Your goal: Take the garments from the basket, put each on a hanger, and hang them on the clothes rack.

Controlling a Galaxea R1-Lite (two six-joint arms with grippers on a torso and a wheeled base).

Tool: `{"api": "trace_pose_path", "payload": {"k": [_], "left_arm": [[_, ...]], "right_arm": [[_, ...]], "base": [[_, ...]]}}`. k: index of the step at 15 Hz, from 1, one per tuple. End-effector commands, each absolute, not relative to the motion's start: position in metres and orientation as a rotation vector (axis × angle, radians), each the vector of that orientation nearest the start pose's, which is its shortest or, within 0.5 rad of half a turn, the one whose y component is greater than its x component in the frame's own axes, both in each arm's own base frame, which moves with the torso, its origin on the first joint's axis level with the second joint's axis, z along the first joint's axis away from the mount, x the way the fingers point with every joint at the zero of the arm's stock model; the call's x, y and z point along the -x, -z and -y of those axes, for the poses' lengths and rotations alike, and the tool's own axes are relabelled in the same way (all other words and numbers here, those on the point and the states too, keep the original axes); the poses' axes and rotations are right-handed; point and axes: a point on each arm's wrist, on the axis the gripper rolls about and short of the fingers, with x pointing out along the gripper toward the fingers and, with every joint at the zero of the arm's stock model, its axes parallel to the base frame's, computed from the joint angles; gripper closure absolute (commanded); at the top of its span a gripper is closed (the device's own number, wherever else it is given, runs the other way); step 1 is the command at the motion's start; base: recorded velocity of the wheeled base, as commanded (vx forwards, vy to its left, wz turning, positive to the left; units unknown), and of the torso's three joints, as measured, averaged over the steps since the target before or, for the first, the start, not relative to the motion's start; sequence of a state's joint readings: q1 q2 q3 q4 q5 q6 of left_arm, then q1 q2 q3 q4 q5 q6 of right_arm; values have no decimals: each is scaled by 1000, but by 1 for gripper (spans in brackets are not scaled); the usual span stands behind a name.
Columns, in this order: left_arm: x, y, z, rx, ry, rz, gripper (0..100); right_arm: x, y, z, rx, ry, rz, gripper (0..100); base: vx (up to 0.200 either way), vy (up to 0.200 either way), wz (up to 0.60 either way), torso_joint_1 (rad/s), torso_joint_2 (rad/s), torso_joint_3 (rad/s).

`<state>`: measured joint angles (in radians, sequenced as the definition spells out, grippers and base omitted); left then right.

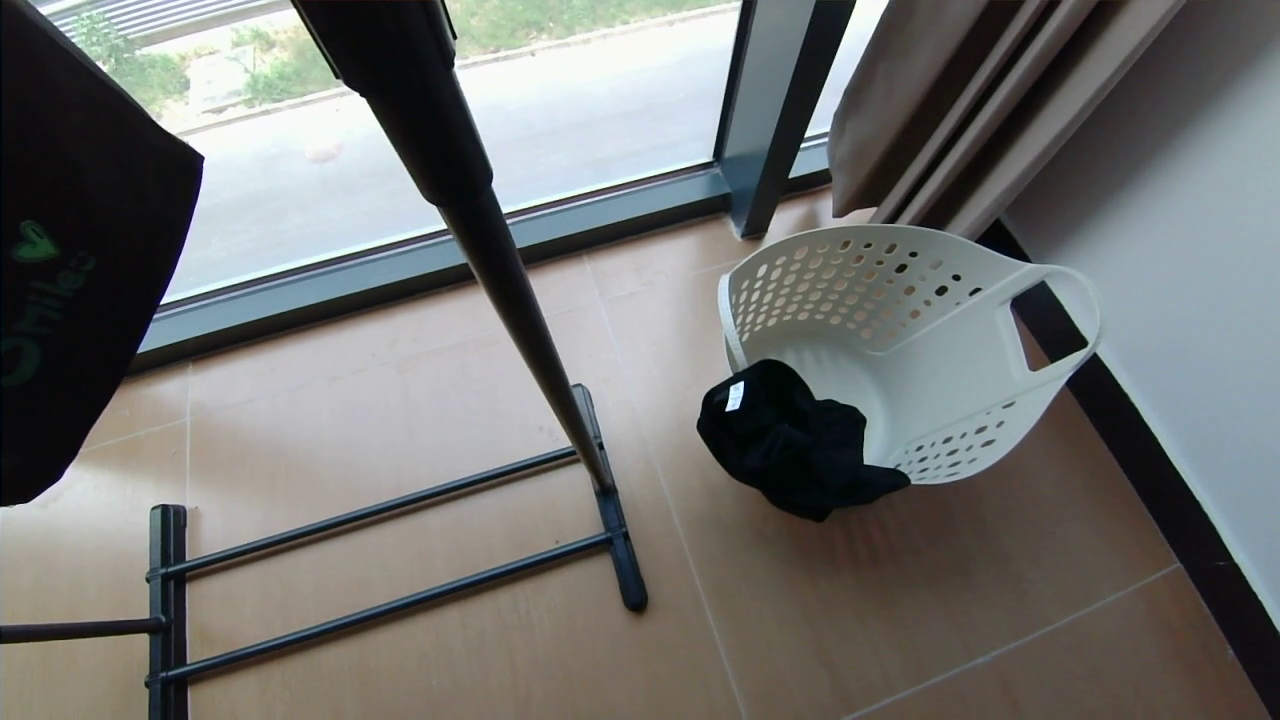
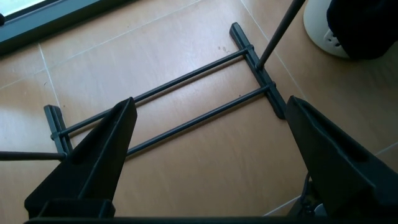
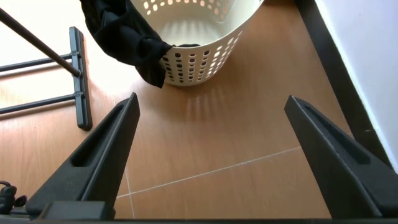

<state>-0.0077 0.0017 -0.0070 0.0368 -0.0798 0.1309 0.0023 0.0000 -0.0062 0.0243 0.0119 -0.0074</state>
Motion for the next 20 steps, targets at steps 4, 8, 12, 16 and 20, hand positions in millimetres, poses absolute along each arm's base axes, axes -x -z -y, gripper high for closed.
{"api": "trace_pose_path", "payload": {"k": [4, 8, 12, 16, 20], "left_arm": [[23, -74, 2, -132, 91, -25, 0], [23, -73, 2, -134, 91, -28, 0], [23, -74, 2, -135, 91, -25, 0], [23, -74, 2, -135, 91, -26, 0], [23, -74, 2, -131, 91, -25, 0]], "right_arm": [[23, -75, 0, 5, -14, -20, 0], [23, -75, 0, 6, -14, -20, 0], [24, -79, -1, 37, -39, -13, 0], [-2, -119, -5, 48, -229, -123, 0], [-50, -143, -15, 127, -451, -216, 0]], "base": [[0, 0, 0, 1, 4, -47], [0, 0, 0, 2, 4, -123], [0, 0, 0, 2, 2, -98], [0, 0, 0, 0, 0, 0], [0, 0, 0, 0, 0, 0]]}}
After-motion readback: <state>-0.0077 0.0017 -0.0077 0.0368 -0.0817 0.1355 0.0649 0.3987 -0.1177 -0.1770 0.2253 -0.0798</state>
